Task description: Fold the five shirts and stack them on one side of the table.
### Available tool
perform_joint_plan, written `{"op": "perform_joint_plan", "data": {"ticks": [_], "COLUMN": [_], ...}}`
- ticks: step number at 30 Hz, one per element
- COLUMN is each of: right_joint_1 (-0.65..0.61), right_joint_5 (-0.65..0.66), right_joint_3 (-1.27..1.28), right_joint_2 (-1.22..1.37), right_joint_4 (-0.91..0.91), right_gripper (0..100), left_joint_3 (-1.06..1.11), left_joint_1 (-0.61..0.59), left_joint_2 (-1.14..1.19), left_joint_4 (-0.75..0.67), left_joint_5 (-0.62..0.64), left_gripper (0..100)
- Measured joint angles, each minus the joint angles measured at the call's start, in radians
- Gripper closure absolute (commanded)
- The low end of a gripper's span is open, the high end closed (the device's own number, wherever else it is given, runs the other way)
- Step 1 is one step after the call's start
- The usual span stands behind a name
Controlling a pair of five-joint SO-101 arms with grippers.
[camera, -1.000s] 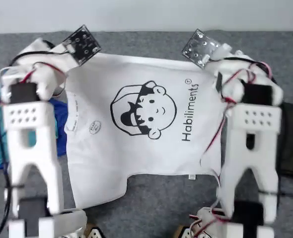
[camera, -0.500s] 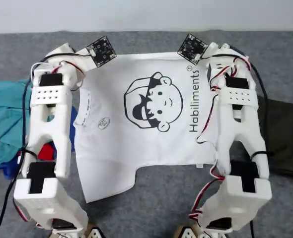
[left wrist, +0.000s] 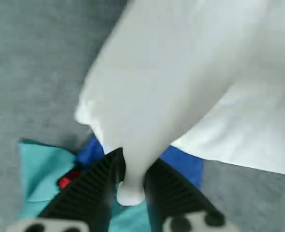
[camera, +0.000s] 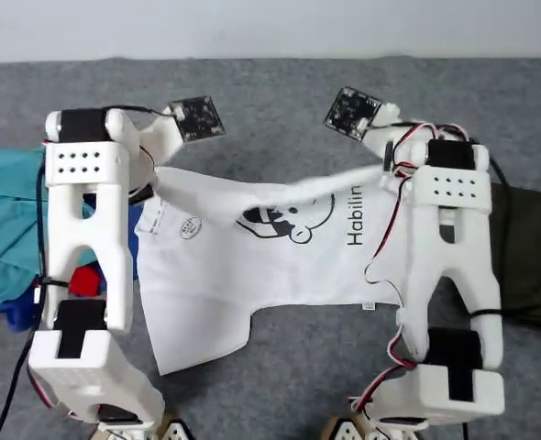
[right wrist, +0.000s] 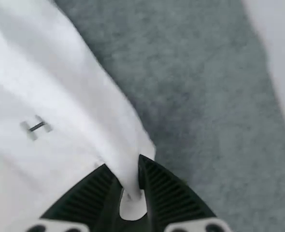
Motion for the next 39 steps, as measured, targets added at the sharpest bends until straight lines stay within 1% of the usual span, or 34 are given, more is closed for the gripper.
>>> {"op": "perform_joint_plan", "data": {"ticks": [4, 9, 14, 17, 20, 25, 29, 31, 35, 39], "right_joint_1": [0.000, 0.000, 0.000, 0.012, 0.021, 0.021, 0.008, 0.005, 0.005, 0.032], "right_joint_5": [0.000, 0.000, 0.048, 0.083, 0.094, 0.094, 0.094, 0.094, 0.094, 0.094], "right_joint_3": [0.000, 0.000, 0.017, 0.074, 0.115, 0.132, 0.132, 0.132, 0.132, 0.132], "right_joint_2": [-0.006, -0.006, -0.008, -0.012, -0.014, -0.014, -0.014, -0.014, -0.014, -0.028], "right_joint_4": [0.164, 0.302, 0.367, 0.373, 0.359, 0.339, 0.330, 0.315, 0.313, 0.338], "right_gripper": [98.8, 98.8, 98.8, 98.8, 98.8, 98.8, 98.3, 94.7, 81.3, 80.3], "left_joint_3": [0.157, 0.479, 0.790, 0.911, 0.934, 0.945, 0.974, 0.999, 1.019, 0.994], "left_joint_1": [0.031, 0.092, 0.164, 0.204, 0.198, 0.130, 0.104, 0.104, 0.089, 0.057], "left_joint_2": [-0.078, -0.229, -0.364, -0.399, -0.400, -0.400, -0.413, -0.413, -0.413, -0.413], "left_joint_4": [0.006, 0.006, 0.006, 0.006, 0.006, 0.005, 0.005, 0.005, 0.005, 0.005], "left_joint_5": [-0.009, -0.046, -0.081, -0.087, -0.087, -0.091, -0.133, -0.144, -0.144, -0.055], "left_gripper": [99, 99, 99, 99, 99, 99, 97, 93, 87, 85]}}
